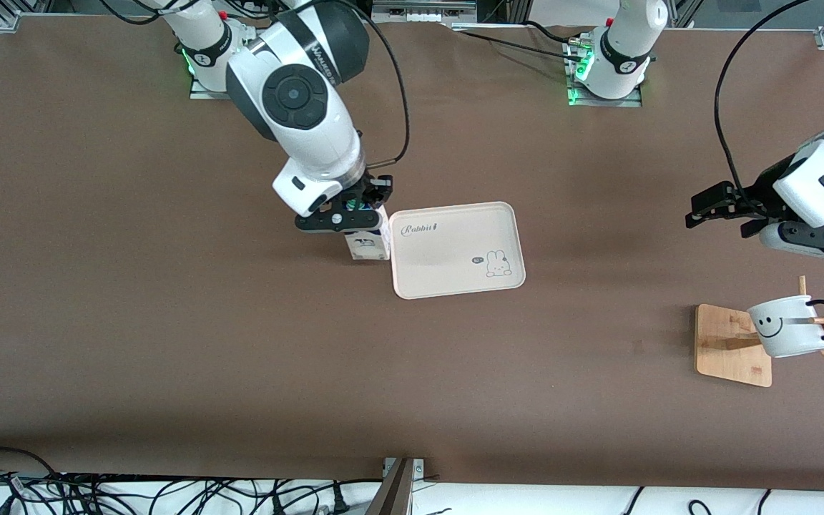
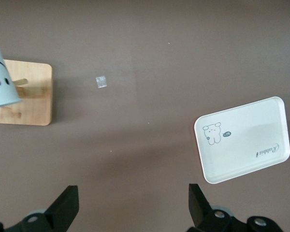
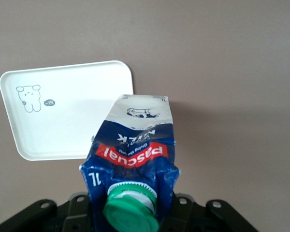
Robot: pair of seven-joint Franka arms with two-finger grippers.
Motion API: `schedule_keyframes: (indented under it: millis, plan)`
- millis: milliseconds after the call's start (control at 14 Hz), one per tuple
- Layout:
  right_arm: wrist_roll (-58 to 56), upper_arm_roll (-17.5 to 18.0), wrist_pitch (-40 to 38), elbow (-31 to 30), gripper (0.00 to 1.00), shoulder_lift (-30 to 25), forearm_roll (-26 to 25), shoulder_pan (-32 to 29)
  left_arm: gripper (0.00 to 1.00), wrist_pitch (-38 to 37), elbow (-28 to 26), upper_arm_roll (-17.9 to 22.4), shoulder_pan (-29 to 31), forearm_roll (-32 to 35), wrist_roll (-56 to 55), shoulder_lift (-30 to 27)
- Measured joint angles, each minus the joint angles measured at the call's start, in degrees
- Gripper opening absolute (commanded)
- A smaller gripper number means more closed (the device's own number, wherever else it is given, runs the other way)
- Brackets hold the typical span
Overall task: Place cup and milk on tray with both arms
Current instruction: 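Hold the carton over the tray while the left gripper reaches the mug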
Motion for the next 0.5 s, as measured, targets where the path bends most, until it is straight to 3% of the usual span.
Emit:
schedule_keyframes:
  millis: [502]
  plan:
    - [0.0, 0.0, 0.0, 2.8, 0.48, 5.9, 0.0, 5.9, 1.0, 0.4, 0.6, 0.1, 0.2, 0.8, -5.5, 2.8]
